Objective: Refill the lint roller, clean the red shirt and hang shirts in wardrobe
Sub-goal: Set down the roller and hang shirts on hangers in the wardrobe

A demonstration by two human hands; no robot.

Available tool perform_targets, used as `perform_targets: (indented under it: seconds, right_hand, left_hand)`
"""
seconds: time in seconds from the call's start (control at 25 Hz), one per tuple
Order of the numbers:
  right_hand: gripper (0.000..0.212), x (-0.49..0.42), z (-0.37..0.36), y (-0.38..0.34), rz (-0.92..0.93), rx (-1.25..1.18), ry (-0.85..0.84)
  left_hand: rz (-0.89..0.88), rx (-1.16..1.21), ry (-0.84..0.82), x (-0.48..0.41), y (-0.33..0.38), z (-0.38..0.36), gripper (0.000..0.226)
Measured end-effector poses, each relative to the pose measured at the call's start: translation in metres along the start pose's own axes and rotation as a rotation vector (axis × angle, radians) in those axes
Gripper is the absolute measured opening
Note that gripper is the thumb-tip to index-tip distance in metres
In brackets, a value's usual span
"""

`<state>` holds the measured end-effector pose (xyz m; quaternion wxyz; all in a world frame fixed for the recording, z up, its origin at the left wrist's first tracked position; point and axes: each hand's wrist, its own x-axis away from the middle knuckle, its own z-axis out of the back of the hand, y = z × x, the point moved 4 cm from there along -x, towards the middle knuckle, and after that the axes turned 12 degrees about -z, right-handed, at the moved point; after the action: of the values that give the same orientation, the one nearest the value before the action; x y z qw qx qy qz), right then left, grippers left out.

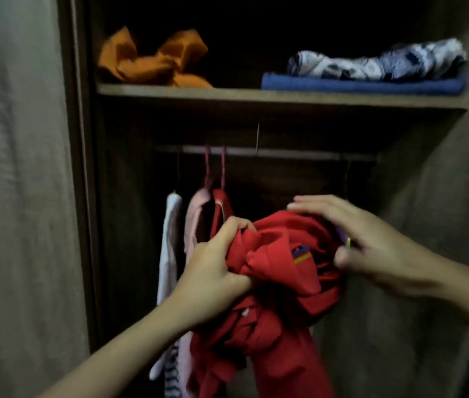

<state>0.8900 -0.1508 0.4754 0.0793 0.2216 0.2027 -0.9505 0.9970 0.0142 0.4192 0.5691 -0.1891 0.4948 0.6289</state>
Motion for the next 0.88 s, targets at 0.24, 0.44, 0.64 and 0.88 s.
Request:
perform_targets:
  seconds: [0.24, 0.44, 0.64, 0.88]
  right_hand:
    - [0.063, 0.047, -0.044, 0.014, 0.035, 0.140, 0.163]
    - [0.040, 0.045, -0.048, 0.024, -0.007, 0.163, 0.191]
    - [0.020, 0.031, -0.046, 0.036, -0.185, 0.019, 0.190]
    - [0.010, 0.015, -0.055, 0.055, -0.471, -0.264, 0.193]
  left_hand:
    - [0.164, 0.060, -0.050, 0.028, -0.030, -0.048, 0.052]
    - [0.172, 0.054, -0.162, 0.032, -0.045, -0.069, 0.050]
    - [0.161, 0.261, -0.461, 0.030, -0.052, -0.075, 0.056]
    - [0.067, 0.296, -0.453, 0.030, -0.064, -0.078, 0.049]
